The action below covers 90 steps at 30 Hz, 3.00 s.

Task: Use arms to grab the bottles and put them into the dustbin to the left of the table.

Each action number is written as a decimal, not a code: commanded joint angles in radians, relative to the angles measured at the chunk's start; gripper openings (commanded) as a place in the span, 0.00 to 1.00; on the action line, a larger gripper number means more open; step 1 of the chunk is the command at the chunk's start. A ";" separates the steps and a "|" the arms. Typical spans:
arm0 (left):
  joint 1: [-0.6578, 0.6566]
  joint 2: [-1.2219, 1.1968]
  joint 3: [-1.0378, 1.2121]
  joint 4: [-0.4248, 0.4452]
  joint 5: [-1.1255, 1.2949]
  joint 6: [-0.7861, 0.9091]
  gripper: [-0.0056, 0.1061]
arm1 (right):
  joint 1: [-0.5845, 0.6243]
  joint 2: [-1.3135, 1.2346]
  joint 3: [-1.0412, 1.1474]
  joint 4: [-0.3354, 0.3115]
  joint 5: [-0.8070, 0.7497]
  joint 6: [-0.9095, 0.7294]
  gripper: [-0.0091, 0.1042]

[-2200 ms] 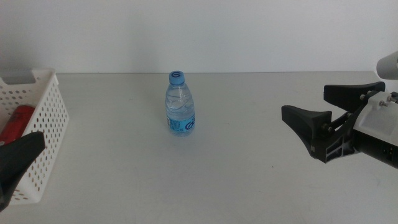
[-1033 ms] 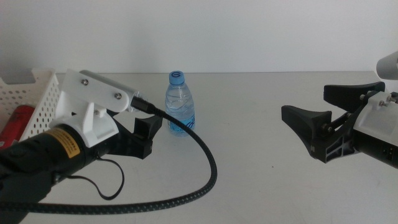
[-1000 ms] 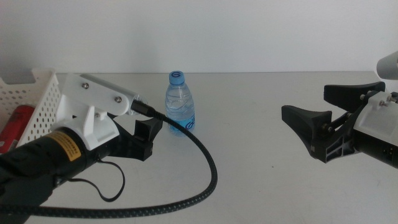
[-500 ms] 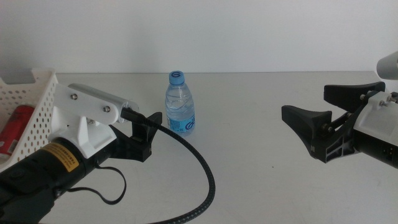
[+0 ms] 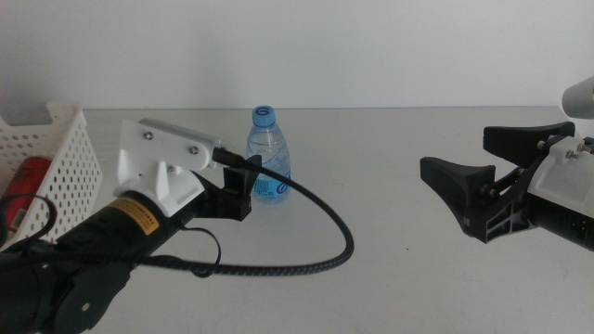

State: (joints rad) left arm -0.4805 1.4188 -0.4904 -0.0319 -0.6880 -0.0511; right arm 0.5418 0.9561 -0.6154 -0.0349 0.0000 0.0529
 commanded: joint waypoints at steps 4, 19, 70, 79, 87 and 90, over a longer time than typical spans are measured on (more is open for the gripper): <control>-0.006 0.086 -0.128 -0.011 -0.091 0.019 0.89 | -0.002 -0.015 -0.027 -0.004 -0.070 -0.012 0.71; 0.094 0.344 -0.336 0.195 -0.107 -0.109 0.89 | -0.002 -0.015 -0.027 -0.004 -0.070 -0.012 0.71; 0.436 -0.139 -0.708 0.001 1.309 0.152 0.04 | -0.002 -0.015 -0.027 -0.004 -0.070 -0.012 0.71; 0.784 -0.144 -0.781 -0.101 1.568 0.387 0.04 | -0.002 -0.015 -0.027 -0.004 -0.069 -0.012 0.71; 0.831 -0.001 -0.781 -0.186 1.534 0.443 0.04 | -0.002 -0.015 -0.027 -0.004 -0.069 -0.012 0.71; 0.831 0.069 -0.781 -0.190 1.514 0.443 0.04 | -0.002 -0.015 -0.027 -0.004 -0.069 -0.012 0.71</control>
State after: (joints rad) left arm 0.3485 1.4964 -1.2298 -0.1905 0.9026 0.3882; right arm 0.5418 0.9561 -0.6154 -0.0349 0.0000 0.0529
